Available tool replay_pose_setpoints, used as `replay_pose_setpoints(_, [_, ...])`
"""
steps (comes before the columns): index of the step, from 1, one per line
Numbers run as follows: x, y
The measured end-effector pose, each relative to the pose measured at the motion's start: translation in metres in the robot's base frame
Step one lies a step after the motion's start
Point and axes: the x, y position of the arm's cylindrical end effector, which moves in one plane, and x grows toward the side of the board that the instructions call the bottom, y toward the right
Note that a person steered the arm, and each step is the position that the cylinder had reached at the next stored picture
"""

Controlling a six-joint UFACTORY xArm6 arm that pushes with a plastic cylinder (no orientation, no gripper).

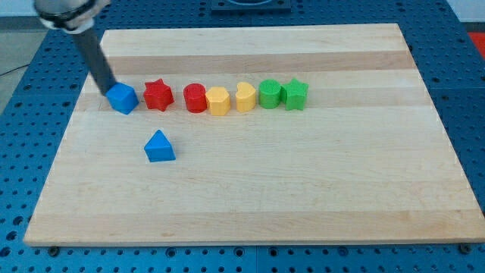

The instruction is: Place the blue cube to the top left of the blue triangle

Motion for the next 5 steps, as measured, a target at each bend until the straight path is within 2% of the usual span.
replay_pose_setpoints(1, [0.014, 0.014])
replay_pose_setpoints(3, [0.081, 0.035])
replay_pose_setpoints(5, [0.099, 0.047])
